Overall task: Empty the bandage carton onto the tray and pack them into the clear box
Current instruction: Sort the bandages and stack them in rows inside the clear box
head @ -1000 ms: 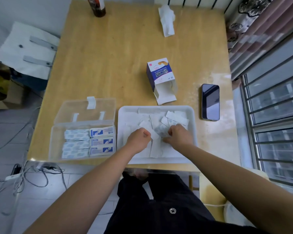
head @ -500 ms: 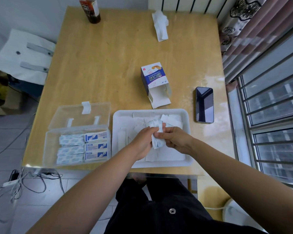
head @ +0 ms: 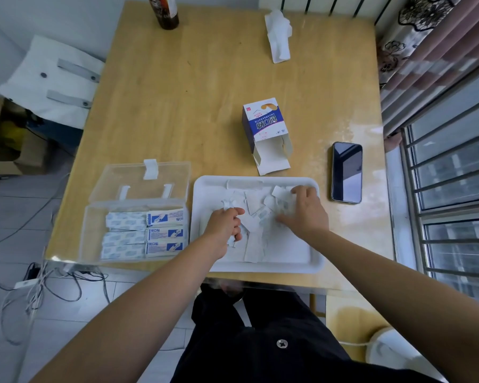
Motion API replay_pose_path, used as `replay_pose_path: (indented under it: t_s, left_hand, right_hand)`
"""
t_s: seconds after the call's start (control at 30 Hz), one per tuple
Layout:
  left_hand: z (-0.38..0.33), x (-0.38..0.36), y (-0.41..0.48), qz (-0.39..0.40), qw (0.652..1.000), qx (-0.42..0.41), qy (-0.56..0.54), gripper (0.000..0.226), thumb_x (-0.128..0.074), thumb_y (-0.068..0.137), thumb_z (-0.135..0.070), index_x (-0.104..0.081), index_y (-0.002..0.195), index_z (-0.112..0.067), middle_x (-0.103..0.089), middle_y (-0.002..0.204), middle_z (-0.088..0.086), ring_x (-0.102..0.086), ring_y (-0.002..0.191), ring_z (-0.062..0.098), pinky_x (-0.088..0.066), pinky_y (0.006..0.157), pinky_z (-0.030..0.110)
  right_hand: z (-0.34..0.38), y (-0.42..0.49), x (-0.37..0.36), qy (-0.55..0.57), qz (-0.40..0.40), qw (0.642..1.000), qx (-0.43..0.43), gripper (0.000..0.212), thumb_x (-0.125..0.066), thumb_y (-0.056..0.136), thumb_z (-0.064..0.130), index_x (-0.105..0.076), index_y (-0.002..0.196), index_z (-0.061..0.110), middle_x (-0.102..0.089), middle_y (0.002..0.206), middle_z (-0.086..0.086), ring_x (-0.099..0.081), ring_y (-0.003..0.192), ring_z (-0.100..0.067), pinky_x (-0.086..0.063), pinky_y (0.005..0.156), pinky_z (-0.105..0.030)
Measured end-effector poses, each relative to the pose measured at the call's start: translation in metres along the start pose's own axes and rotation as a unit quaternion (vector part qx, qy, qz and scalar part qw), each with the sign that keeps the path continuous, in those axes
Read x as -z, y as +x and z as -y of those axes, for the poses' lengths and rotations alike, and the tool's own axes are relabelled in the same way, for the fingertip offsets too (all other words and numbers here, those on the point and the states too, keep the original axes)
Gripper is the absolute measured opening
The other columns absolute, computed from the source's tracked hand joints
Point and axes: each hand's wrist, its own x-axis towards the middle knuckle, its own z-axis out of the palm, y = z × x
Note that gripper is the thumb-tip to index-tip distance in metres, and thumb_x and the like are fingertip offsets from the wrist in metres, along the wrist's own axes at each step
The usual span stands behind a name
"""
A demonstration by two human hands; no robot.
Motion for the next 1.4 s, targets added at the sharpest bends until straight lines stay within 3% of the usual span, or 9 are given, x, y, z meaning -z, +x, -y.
replay_pose_path:
  t_s: [0.33, 0.5, 0.63, 0.8, 0.87, 0.97, 1.13, 1.27, 1.4]
  left_hand:
    - [-0.003, -0.012, 0.005, 0.017, 0.999, -0.004, 0.051, 0.023, -0.036, 0.097, -0.008, -0.056, 0.086, -0.011, -0.029, 0.058, 0.001, -0.022, 0.048, 0.013, -0.029, 0.045, 0.024]
    - [-0.001, -0.012, 0.013, -0.015, 0.982, -0.063, 0.176, 0.015, -0.043, 0.095, -0.014, -0.058, 0.096, -0.010, -0.041, 0.065, 0.000, -0.033, 0.052, 0.014, -0.033, 0.050, 0.025]
    - [-0.001, -0.019, 0.018, -0.023, 0.960, -0.113, 0.255, 0.017, -0.049, 0.093, -0.020, -0.061, 0.098, -0.010, -0.050, 0.074, 0.001, -0.045, 0.065, 0.018, -0.039, 0.062, 0.030]
    - [-0.004, -0.032, 0.018, -0.002, 0.973, -0.094, 0.211, 0.009, -0.053, 0.091, -0.022, -0.057, 0.084, -0.016, -0.044, 0.070, 0.000, -0.039, 0.058, 0.016, -0.034, 0.053, 0.024]
    - [-0.006, -0.036, 0.013, 0.034, 0.979, -0.086, 0.184, 0.011, -0.059, 0.089, -0.024, -0.057, 0.078, -0.020, -0.040, 0.062, -0.003, -0.033, 0.049, 0.012, -0.029, 0.045, 0.021]
    - [-0.010, -0.041, 0.005, 0.099, 0.981, -0.068, 0.152, 0.013, -0.064, 0.088, -0.025, -0.058, 0.079, -0.019, -0.036, 0.057, -0.005, -0.026, 0.043, 0.009, -0.022, 0.040, 0.019]
    - [-0.013, -0.041, 0.002, 0.118, 0.986, -0.051, 0.109, 0.033, -0.062, 0.078, -0.040, -0.053, 0.090, -0.012, -0.037, 0.074, 0.003, -0.030, 0.054, 0.013, -0.018, 0.046, 0.024]
    - [-0.011, -0.037, -0.007, 0.139, 0.972, -0.095, 0.166, 0.019, -0.056, 0.092, -0.032, -0.064, 0.105, -0.019, -0.050, 0.075, -0.004, -0.038, 0.057, 0.008, -0.029, 0.051, 0.020]
    - [-0.006, -0.029, -0.012, 0.105, 0.969, -0.137, 0.178, 0.023, -0.043, 0.101, -0.021, -0.062, 0.114, -0.020, -0.063, 0.092, -0.011, -0.056, 0.079, 0.003, -0.041, 0.065, 0.018]
  right_hand:
    - [0.009, 0.007, 0.005, -0.025, 0.035, 0.999, 0.013, 0.059, -0.075, 0.077, 0.037, -0.042, 0.120, 0.012, -0.043, 0.117, -0.005, -0.051, 0.087, -0.021, -0.043, 0.062, -0.031]
    - [0.008, 0.010, 0.004, 0.014, 0.056, 0.998, -0.014, 0.031, -0.075, 0.078, 0.031, -0.049, 0.084, 0.016, -0.051, 0.082, 0.002, -0.050, 0.070, -0.018, -0.034, 0.052, -0.025]
    - [0.003, 0.015, 0.006, 0.094, 0.077, 0.992, -0.037, 0.046, -0.073, 0.080, 0.022, -0.034, 0.057, 0.016, -0.035, 0.055, 0.000, -0.037, 0.048, -0.016, -0.029, 0.046, -0.023]
    - [-0.008, 0.018, 0.023, 0.282, 0.150, 0.947, -0.035, 0.049, -0.074, 0.082, 0.028, -0.034, 0.057, 0.016, -0.028, 0.058, -0.001, -0.026, 0.054, -0.016, -0.022, 0.053, -0.026]
    - [-0.011, 0.017, 0.027, 0.358, 0.183, 0.915, -0.044, 0.038, -0.076, 0.081, 0.028, -0.046, 0.064, 0.011, -0.033, 0.062, -0.004, -0.032, 0.058, -0.017, -0.026, 0.054, -0.025]
    - [-0.011, 0.013, 0.027, 0.392, 0.215, 0.894, -0.039, 0.029, -0.075, 0.081, 0.030, -0.054, 0.077, 0.011, -0.039, 0.071, -0.008, -0.039, 0.067, -0.022, -0.033, 0.060, -0.028]
    - [-0.006, 0.006, 0.031, 0.418, 0.254, 0.872, -0.028, 0.040, -0.068, 0.088, 0.025, -0.044, 0.058, 0.016, -0.044, 0.059, 0.001, -0.046, 0.059, -0.017, -0.037, 0.060, -0.025]
    - [0.003, 0.001, 0.032, 0.403, 0.266, 0.876, -0.017, 0.024, -0.070, 0.087, 0.024, -0.065, 0.082, 0.001, -0.057, 0.076, -0.011, -0.054, 0.071, -0.024, -0.044, 0.068, -0.031]
    - [0.011, -0.004, 0.027, 0.389, 0.201, 0.898, -0.037, 0.027, -0.079, 0.077, 0.027, -0.058, 0.080, 0.010, -0.047, 0.075, -0.010, -0.044, 0.070, -0.023, -0.038, 0.062, -0.032]
